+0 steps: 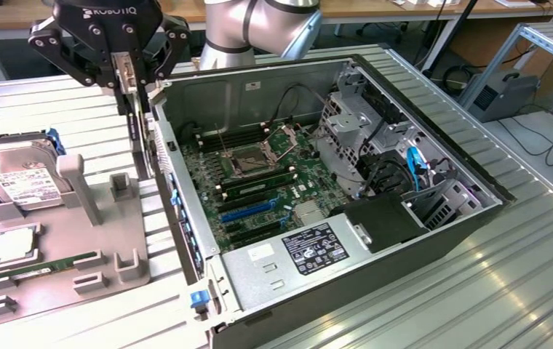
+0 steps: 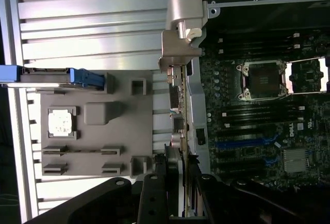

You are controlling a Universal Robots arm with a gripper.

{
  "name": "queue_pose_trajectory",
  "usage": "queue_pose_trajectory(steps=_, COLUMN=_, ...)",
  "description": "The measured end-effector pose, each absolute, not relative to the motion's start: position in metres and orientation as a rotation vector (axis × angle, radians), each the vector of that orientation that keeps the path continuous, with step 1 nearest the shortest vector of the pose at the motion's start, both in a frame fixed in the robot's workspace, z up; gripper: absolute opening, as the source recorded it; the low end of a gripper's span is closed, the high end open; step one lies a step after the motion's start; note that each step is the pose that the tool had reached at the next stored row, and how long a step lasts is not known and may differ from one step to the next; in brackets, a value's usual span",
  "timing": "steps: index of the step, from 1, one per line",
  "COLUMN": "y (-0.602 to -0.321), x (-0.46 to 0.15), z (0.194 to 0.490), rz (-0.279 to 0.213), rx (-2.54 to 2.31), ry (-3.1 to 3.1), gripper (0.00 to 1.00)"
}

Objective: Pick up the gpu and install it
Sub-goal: 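Pick up the gpu and move the gpu toward the slot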

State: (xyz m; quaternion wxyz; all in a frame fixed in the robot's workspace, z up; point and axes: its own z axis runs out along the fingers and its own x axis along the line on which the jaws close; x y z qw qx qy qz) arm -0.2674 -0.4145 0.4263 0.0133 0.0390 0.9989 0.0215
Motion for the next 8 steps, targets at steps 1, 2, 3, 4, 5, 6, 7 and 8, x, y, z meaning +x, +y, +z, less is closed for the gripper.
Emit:
queue_pose_trajectory(steps=1, y=-0.4145, x=-0.2666, z=0.4263, rz=0.067, rx=0.121, ry=3.112, gripper=0.27)
queue_pose_trajectory(steps=2, y=-0.4145, x=-0.2651, z=0.4263, rz=0.067, rx=0.121, ry=3.112, gripper=0.27)
queue_pose_trajectory(steps=3, y=-0.4145, x=-0.2638, z=0.4263, rz=0.067, rx=0.121, ry=3.112, gripper=0.27)
queue_pose_trajectory(steps=4, y=-0.4146, x=-0.263, z=0.4263, rz=0.067, rx=0.121, ry=3.112, gripper=0.27)
queue_pose_trajectory(steps=5, y=-0.4145, x=-0.2622, z=0.4262, rz=0.067, rx=0.121, ry=3.112, gripper=0.27)
queue_pose_trajectory(steps=6, y=-0.4145, x=-0.2613, z=0.4262, rz=0.067, rx=0.121, ry=3.112, gripper=0.27)
queue_pose_trajectory(steps=7, y=-0.4145, x=-0.2602, z=0.4262, rz=0.067, rx=0.121, ry=3.112, gripper=0.27)
queue_pose_trajectory(steps=8, y=-0.4145, x=-0.259, z=0.4262, rz=0.067, rx=0.121, ry=3.112, gripper=0.27)
